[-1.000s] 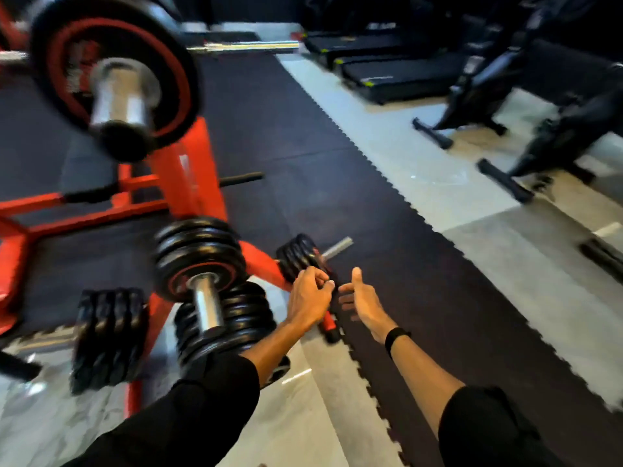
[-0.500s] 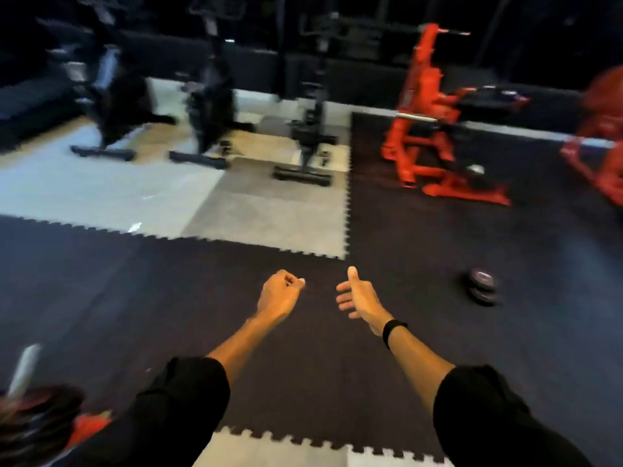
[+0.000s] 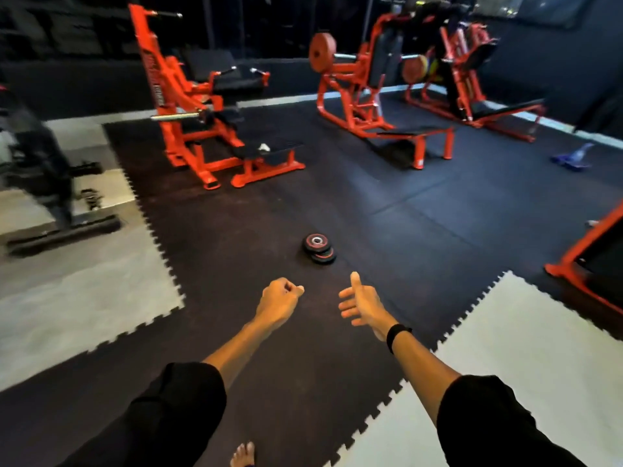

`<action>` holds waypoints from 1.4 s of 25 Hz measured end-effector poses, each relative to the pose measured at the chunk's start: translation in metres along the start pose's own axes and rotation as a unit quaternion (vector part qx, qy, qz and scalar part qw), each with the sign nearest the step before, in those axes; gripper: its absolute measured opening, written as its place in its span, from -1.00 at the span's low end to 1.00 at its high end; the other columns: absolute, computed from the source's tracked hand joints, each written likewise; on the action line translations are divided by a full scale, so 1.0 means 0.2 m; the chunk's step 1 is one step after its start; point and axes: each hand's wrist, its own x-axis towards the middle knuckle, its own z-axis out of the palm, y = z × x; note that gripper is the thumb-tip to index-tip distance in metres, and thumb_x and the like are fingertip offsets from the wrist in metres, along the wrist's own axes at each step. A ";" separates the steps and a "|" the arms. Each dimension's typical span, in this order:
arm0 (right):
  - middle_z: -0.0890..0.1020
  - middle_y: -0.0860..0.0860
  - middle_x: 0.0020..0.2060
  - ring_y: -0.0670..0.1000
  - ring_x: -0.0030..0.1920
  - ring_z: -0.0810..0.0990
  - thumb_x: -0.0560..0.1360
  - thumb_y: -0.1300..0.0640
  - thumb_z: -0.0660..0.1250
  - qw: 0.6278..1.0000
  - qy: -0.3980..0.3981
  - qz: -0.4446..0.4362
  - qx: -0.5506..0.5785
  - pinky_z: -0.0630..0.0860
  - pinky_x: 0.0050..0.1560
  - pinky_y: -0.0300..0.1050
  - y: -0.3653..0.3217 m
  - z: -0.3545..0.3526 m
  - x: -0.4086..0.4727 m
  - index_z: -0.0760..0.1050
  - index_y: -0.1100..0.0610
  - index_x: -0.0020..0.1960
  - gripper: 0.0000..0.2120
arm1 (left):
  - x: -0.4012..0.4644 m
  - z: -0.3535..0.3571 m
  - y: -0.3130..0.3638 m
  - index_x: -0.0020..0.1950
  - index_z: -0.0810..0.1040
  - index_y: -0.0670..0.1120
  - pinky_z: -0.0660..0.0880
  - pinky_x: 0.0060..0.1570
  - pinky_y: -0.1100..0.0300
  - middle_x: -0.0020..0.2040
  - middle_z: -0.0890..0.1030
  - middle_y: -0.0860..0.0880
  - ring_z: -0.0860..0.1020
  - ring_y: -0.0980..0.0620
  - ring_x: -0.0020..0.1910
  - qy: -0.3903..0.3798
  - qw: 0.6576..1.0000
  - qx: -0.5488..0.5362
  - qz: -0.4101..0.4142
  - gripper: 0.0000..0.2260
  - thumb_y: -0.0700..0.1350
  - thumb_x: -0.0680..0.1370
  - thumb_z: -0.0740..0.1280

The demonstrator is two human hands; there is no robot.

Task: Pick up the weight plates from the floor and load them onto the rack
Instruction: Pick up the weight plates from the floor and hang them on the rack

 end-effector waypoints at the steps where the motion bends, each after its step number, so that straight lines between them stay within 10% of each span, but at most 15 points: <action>1: 0.65 0.10 -0.19 0.04 -0.25 0.58 0.59 -0.34 -0.05 1.000 0.007 0.005 0.003 0.42 -0.31 -0.15 -0.03 0.00 0.08 0.58 0.19 0.05 -0.32 | 0.12 0.01 0.02 -0.13 0.57 -0.11 0.51 -0.04 0.06 -0.14 0.62 -0.06 0.60 -0.10 -0.07 -0.019 1.000 0.007 0.008 -0.80 0.02 0.56 0.35; 17: 0.68 0.17 -0.08 0.08 -0.17 0.63 0.62 -0.27 -0.01 0.998 0.011 0.059 0.012 0.52 -0.19 -0.08 -0.47 -0.13 1.39 0.57 0.22 0.09 -0.37 | 1.64 0.33 0.35 -0.28 0.52 -0.04 0.54 0.07 0.04 -0.05 0.71 -0.15 0.63 -0.14 0.04 -0.110 0.993 0.044 -0.027 -0.79 -0.01 0.53 0.38; 28: 0.65 0.15 -0.18 0.07 -0.26 0.60 0.61 -0.27 0.03 0.998 -0.013 0.062 0.014 0.44 -0.27 -0.13 -0.92 -0.74 2.83 0.56 0.19 0.01 -0.42 | 2.88 0.72 0.94 -0.33 0.48 -0.09 0.56 -0.03 -0.02 -0.22 0.61 -0.15 0.51 -0.03 -0.24 -0.066 0.994 0.014 -0.084 -0.74 -0.08 0.54 0.37; 35: 0.63 0.13 -0.20 0.02 -0.33 0.57 0.63 -0.24 0.03 0.992 -0.094 0.052 -0.070 0.44 -0.29 -0.14 -1.19 -0.63 3.56 0.55 0.17 -0.01 -0.47 | 3.53 0.73 0.86 -0.34 0.51 -0.07 0.43 -0.19 0.11 -0.11 0.71 -0.20 0.65 -0.20 -0.05 -0.010 0.984 -0.034 -0.175 -0.74 -0.06 0.54 0.36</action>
